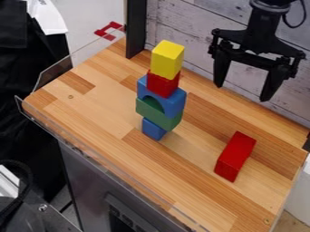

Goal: Remove the yellow block and put in the table

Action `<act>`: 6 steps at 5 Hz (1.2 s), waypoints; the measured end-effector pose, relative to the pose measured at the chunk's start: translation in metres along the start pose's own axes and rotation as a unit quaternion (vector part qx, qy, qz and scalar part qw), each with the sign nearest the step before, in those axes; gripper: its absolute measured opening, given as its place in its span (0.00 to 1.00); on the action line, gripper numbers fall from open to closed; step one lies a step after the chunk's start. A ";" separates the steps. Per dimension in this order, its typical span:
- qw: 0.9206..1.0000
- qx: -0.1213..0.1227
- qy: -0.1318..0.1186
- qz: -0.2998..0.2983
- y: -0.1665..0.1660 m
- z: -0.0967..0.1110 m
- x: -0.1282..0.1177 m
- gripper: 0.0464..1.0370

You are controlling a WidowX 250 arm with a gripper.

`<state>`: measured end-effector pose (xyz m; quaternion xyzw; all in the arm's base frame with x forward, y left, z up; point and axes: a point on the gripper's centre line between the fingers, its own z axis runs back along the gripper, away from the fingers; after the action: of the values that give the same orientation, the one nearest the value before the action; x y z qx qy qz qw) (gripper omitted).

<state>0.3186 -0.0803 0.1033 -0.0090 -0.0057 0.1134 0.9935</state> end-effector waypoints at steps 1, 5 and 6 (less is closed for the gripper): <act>1.000 0.010 0.019 -0.001 0.001 -0.012 -0.003 0.96; 0.999 0.006 -0.021 -0.046 0.000 0.019 0.009 0.96; 0.998 0.003 -0.037 -0.042 0.008 0.032 0.008 0.96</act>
<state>0.3243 -0.0698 0.1355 -0.0014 -0.0421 0.0718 0.9965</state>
